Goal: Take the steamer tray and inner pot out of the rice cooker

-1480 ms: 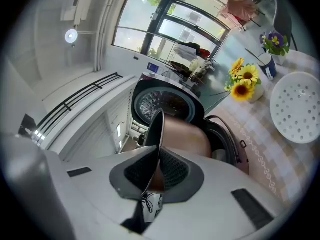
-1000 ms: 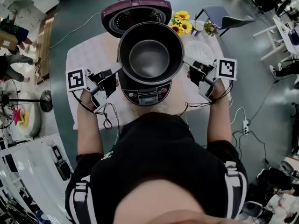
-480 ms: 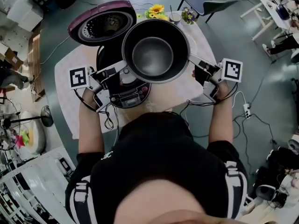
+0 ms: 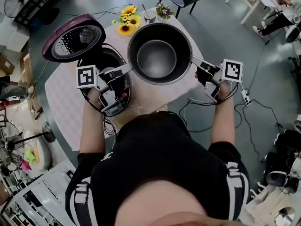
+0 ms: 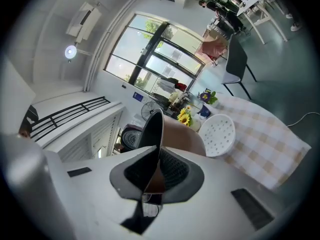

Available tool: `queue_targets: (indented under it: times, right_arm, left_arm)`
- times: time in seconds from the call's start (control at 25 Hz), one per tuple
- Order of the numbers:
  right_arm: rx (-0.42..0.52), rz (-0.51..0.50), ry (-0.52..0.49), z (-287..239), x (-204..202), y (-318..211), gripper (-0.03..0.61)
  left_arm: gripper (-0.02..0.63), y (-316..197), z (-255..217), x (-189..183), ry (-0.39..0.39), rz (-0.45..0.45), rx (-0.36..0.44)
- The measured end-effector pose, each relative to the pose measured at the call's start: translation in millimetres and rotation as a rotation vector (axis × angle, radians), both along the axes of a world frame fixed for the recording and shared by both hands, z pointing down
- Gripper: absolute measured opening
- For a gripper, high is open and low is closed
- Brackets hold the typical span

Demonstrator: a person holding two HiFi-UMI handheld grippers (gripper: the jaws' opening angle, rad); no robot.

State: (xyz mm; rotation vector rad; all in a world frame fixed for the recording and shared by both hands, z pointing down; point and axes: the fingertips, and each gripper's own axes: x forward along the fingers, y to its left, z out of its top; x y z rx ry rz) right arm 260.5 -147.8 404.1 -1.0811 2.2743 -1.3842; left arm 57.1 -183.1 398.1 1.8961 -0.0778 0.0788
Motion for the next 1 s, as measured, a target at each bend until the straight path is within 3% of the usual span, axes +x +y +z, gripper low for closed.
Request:
queue_targets:
  times: [0.16,0.44,0.64,0.84,1.0]
  right_arm:
    - [-0.008,0.022,0.009,16,35,12,0.017]
    - [-0.025,0.014,0.026,49,71,21,0.017]
    - [-0.236,0.107,0.219,118,120,36,0.017]
    - [-0.316,0.098,0.2,149,118,40,0.015]
    - [-0.326,0.078,0.197,167,118,37,0.015]
  left_arm:
    - [0.015,8,20,37,-0.029,0.044,-0.031]
    - [0.014,14,65,74,-0.146,0.061,-0.069]
    - [0.014,23,103,92,-0.235,0.075,-0.114]
    - [0.012,28,137,99,-0.323,0.06,-0.143]
    - [0.012,29,156,101,-0.367,0.049,-0.156]
